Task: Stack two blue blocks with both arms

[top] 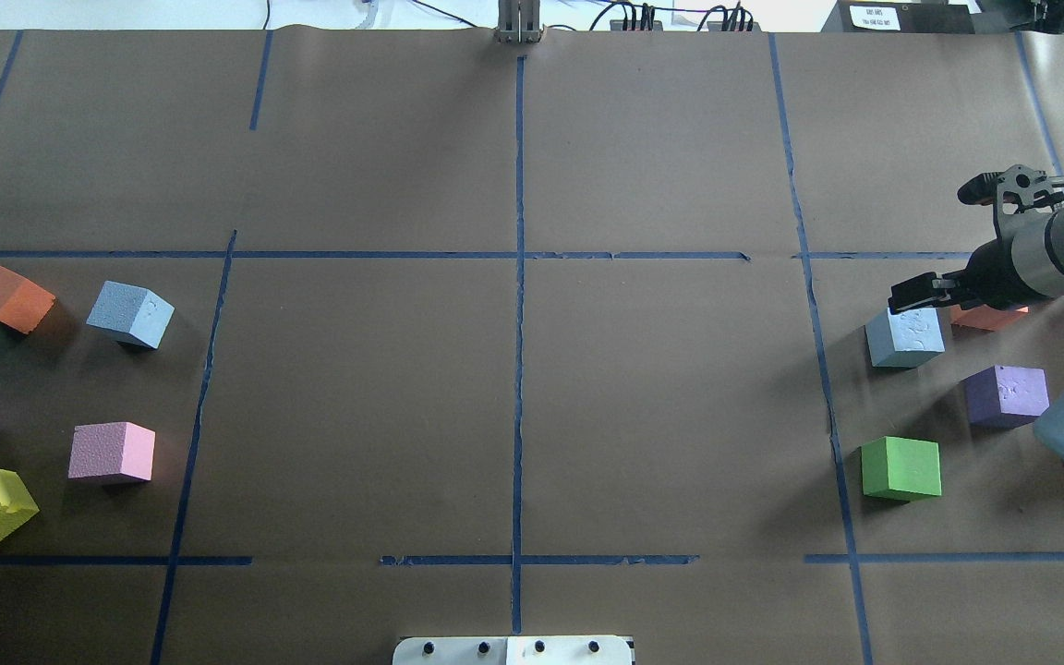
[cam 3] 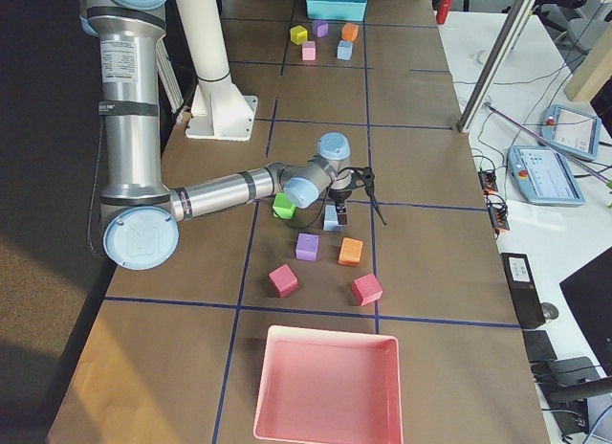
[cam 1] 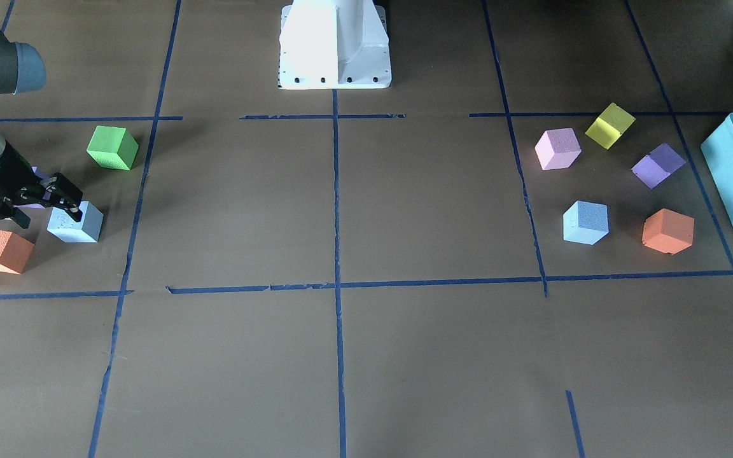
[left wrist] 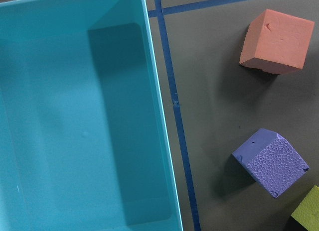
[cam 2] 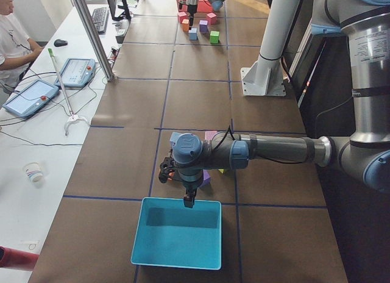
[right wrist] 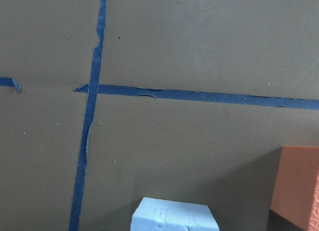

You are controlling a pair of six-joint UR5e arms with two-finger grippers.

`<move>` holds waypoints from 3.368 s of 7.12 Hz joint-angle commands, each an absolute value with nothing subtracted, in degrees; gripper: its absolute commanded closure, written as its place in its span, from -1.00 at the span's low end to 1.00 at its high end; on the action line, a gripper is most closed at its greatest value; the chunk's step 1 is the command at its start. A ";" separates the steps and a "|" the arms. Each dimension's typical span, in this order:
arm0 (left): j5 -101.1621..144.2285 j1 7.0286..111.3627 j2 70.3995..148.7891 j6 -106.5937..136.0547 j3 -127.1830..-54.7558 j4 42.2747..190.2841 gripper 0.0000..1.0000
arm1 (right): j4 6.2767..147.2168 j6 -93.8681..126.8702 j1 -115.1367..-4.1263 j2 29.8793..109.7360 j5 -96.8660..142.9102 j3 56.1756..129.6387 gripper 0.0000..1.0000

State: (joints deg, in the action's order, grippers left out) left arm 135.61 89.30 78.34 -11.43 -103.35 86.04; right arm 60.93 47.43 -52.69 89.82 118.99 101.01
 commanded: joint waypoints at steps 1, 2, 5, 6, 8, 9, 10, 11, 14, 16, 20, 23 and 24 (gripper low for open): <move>135.62 89.30 78.22 -11.43 -103.36 86.04 -1.00 | 61.00 47.55 -51.33 89.82 118.57 100.55 -1.00; 135.62 89.30 78.22 -11.43 -103.36 86.04 -1.00 | 60.91 47.55 -50.72 89.82 118.13 99.33 -1.00; 135.61 89.30 78.22 -11.43 -103.10 85.96 -1.00 | 60.73 47.55 -47.99 89.65 116.37 97.47 -0.97; 135.62 89.30 78.14 -11.43 -102.92 85.96 -1.00 | 60.73 47.55 -47.81 89.65 116.45 97.47 -0.49; 135.62 89.30 78.22 -11.43 -102.74 86.04 -1.00 | 60.65 47.46 -47.81 89.65 116.45 97.82 0.79; 135.62 89.30 78.22 -11.43 -102.74 86.04 -1.00 | 60.91 47.55 -47.73 87.91 116.98 98.08 0.94; 135.62 89.30 78.22 -11.43 -102.83 86.04 -1.00 | 63.17 47.81 -47.12 83.63 117.42 98.35 0.94; 135.62 89.30 78.22 -11.43 -102.83 86.04 -1.00 | 71.55 49.90 -44.24 74.71 117.25 97.91 0.93; 135.62 89.30 78.22 -11.43 -103.01 86.13 -1.00 | 86.40 62.69 -34.93 49.03 110.43 88.56 0.89; 135.62 89.30 78.22 -11.43 -102.92 86.04 -1.00 | 86.31 71.95 -30.16 34.42 105.30 73.97 0.89; 135.62 89.30 78.13 -11.43 -102.83 85.87 -1.00 | 86.31 71.81 -28.30 35.06 103.27 73.13 0.46; 135.35 89.30 78.22 -11.51 -103.27 86.04 -1.00 | 86.22 71.19 -28.74 35.60 102.83 73.65 -0.99; 135.09 89.30 78.22 -11.69 -103.53 86.04 -1.00 | 86.31 71.02 -29.87 35.51 104.05 74.52 -0.99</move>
State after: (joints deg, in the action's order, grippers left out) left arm 135.37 89.30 78.20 -11.53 -103.19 86.02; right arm 86.27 71.24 -28.89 35.56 103.07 73.71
